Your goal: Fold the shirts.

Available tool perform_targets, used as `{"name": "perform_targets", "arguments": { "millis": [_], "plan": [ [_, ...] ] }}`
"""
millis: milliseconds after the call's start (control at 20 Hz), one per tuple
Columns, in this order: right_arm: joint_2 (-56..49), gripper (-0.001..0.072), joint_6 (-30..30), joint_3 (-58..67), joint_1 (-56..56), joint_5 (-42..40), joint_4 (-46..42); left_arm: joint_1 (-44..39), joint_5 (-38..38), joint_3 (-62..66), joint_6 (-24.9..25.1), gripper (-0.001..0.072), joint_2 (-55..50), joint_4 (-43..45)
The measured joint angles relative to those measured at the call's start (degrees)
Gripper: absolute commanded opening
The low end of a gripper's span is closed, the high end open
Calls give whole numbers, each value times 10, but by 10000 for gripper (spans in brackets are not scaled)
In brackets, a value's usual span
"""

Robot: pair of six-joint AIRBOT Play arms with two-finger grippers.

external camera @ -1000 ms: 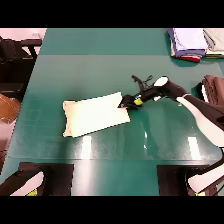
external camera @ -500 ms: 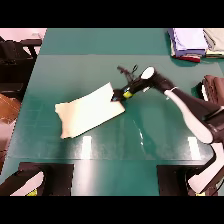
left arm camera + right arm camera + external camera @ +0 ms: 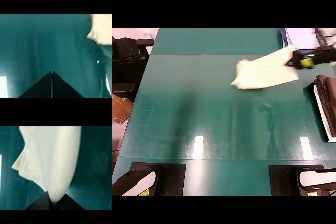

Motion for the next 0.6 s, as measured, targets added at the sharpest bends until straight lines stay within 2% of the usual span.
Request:
{"name": "perform_targets", "arguments": {
  "millis": [300, 600],
  "plan": [
    [25, 16, 7, 2, -190, -13, -11, 0, 6, -1, 0, 26, -8, -18],
    [27, 16, -9, 17, -263, -85, 34, 0, 8, -1, -2, 26, -9, -37]
  ]
}}
